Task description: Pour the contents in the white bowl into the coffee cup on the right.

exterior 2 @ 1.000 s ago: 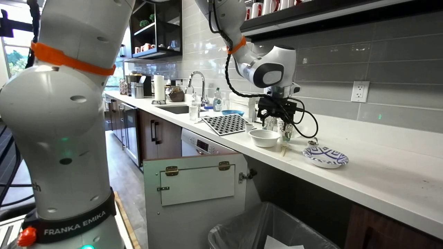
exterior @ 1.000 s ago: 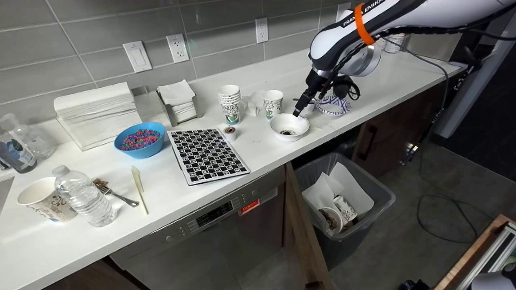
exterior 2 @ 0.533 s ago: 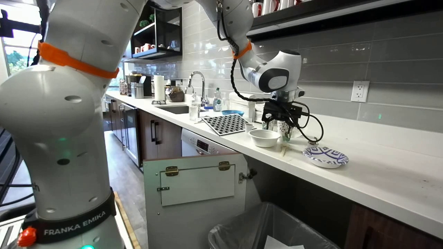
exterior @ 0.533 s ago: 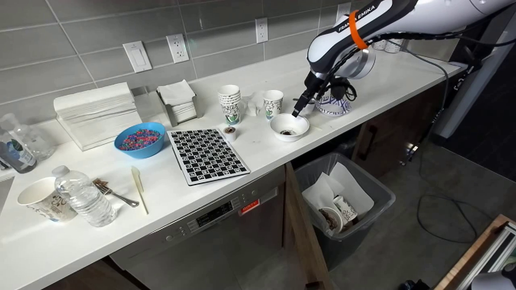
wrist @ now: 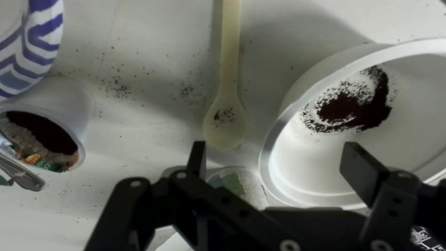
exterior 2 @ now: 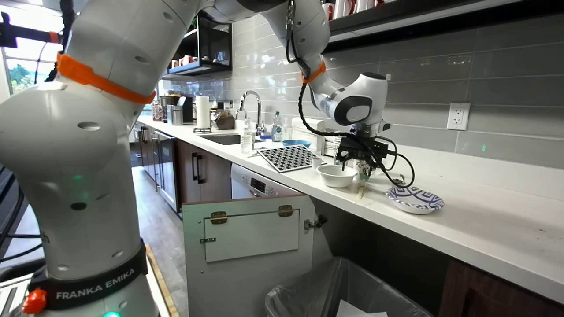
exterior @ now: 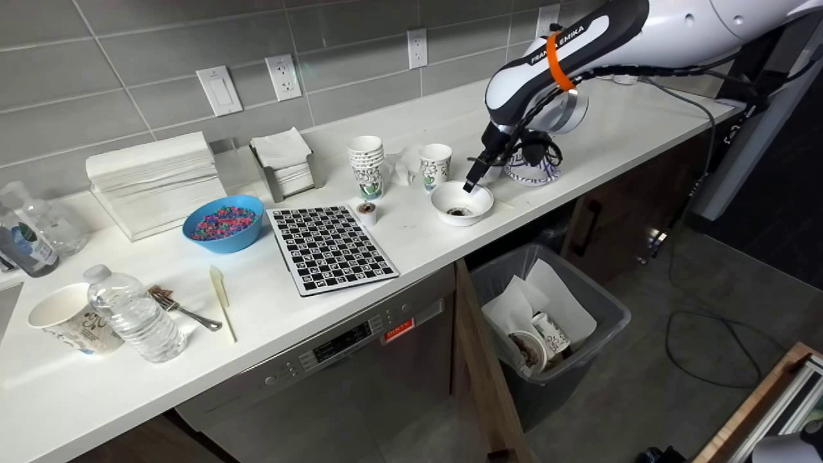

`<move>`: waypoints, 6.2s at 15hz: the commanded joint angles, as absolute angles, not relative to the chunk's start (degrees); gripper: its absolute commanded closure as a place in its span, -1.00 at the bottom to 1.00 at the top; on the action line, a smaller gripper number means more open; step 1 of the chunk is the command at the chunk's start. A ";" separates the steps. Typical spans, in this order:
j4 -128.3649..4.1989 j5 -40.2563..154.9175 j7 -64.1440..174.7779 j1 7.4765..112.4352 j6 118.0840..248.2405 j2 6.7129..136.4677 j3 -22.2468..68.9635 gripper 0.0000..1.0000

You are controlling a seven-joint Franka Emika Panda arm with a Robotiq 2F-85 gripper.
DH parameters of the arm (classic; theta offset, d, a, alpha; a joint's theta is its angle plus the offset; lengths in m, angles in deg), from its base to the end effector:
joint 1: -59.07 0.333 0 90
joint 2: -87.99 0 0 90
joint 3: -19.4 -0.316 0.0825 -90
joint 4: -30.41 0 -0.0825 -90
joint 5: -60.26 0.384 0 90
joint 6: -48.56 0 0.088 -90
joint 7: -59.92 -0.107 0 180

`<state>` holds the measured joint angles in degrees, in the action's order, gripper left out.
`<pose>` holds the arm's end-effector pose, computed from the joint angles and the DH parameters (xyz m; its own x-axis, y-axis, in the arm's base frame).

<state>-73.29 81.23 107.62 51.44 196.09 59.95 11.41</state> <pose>0.6759 -0.0107 0.3016 0.8019 0.4552 0.3869 0.5154 -0.8546 -0.0628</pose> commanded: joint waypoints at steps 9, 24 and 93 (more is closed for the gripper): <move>-69.35 80.18 108.18 48.38 194.90 55.54 8.60 0.73; -71.18 81.57 113.00 46.02 184.72 60.05 6.29 0.96; -72.05 79.02 139.64 46.02 247.74 60.29 -2.82 0.96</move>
